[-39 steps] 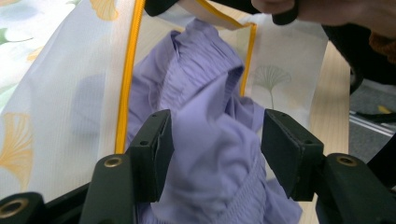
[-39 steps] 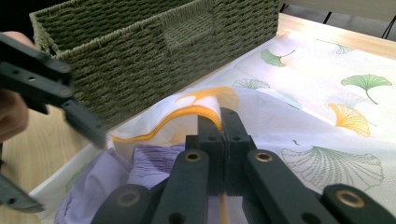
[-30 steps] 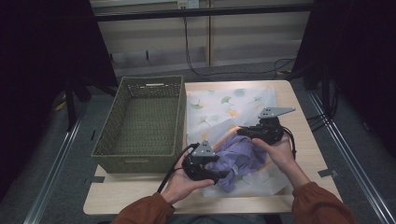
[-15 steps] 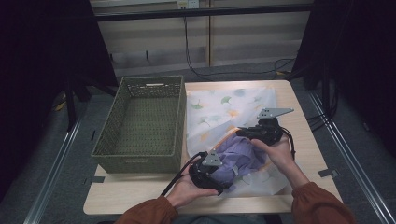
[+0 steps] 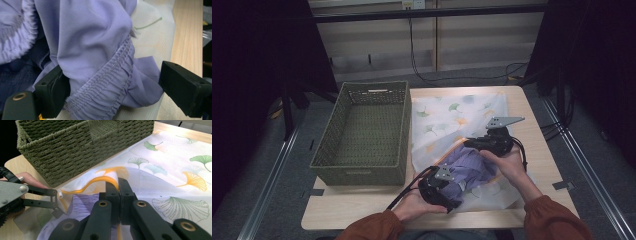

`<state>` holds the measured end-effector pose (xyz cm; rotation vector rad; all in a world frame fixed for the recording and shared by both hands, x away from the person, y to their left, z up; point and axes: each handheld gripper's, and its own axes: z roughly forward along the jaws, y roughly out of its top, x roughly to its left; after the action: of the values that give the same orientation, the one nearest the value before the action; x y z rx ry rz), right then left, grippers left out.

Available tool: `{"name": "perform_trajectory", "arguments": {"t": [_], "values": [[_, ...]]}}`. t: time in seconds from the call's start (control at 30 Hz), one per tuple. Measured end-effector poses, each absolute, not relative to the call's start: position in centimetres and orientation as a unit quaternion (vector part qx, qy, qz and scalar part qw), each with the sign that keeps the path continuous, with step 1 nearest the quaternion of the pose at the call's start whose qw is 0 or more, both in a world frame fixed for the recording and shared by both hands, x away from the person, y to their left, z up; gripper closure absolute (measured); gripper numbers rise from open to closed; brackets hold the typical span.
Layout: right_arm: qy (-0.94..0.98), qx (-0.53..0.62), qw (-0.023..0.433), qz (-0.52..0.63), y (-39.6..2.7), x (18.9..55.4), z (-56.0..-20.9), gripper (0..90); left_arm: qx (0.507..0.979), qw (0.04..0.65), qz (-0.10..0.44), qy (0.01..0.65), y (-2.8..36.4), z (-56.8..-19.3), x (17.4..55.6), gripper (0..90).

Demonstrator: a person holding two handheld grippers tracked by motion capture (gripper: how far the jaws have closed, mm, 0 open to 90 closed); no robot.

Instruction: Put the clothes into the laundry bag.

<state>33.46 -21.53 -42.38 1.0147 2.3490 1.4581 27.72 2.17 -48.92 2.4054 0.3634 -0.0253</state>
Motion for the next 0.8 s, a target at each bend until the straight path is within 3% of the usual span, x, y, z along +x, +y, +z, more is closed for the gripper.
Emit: {"name": "perform_trajectory", "arguments": {"t": [0.17, 0.3, 0.53, 0.8], "values": [[0.796, 0.341, 0.097, 0.491, -21.5, 33.4, -42.3, 89.1, 0.930, 0.342, -0.001, 0.133, 1.8, -49.1, 27.6, 12.6], [0.797, 0.341, 0.095, 0.489, -21.4, 33.4, -42.4, 89.1, 0.935, 0.333, 0.032, 0.116, 1.7, -49.2, 27.2, 19.2], [0.800, 0.340, 0.095, 0.486, -21.4, 33.4, -42.4, 89.2, 0.931, 0.340, 0.033, 0.131, 2.4, -48.7, 28.6, 52.2], [0.801, 0.339, 0.092, 0.486, -21.4, 33.5, -42.5, 89.3, 0.929, 0.342, 0.031, 0.138, 2.3, -48.3, 29.2, 72.0]]}}
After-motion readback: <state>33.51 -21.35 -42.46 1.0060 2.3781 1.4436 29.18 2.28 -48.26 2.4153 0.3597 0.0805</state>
